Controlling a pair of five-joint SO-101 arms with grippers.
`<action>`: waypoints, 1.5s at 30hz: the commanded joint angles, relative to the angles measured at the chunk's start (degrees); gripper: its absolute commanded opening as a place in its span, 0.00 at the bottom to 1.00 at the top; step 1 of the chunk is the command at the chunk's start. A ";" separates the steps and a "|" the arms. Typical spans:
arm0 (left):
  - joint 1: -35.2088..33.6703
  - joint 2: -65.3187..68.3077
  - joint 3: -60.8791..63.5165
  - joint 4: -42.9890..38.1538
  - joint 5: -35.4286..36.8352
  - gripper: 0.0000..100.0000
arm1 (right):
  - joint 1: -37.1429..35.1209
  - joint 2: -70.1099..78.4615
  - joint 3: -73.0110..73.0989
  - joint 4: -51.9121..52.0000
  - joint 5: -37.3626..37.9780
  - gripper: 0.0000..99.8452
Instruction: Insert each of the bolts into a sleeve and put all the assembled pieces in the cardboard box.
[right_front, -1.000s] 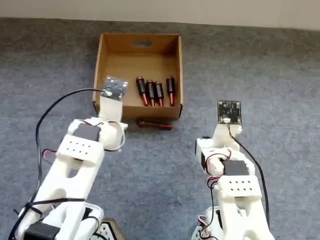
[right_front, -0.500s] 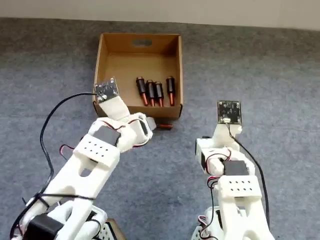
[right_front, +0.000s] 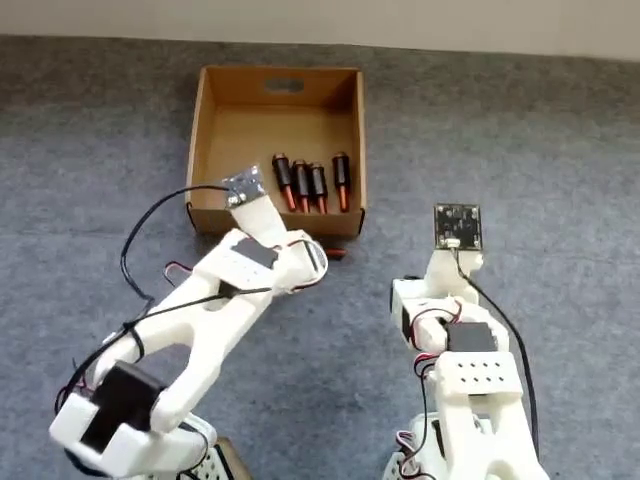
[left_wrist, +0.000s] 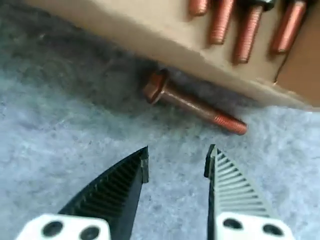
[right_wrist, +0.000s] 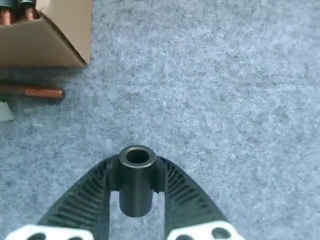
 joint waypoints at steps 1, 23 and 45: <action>0.31 1.63 -5.76 -1.14 0.44 0.20 | -0.22 -1.36 -0.40 -1.01 -0.53 0.01; -0.84 15.87 -16.13 -1.14 0.53 0.20 | -0.22 -1.36 -0.75 -1.01 -0.53 0.01; -2.77 15.69 -20.44 20.40 0.09 0.20 | -0.22 -1.36 -0.84 -1.01 -0.53 0.01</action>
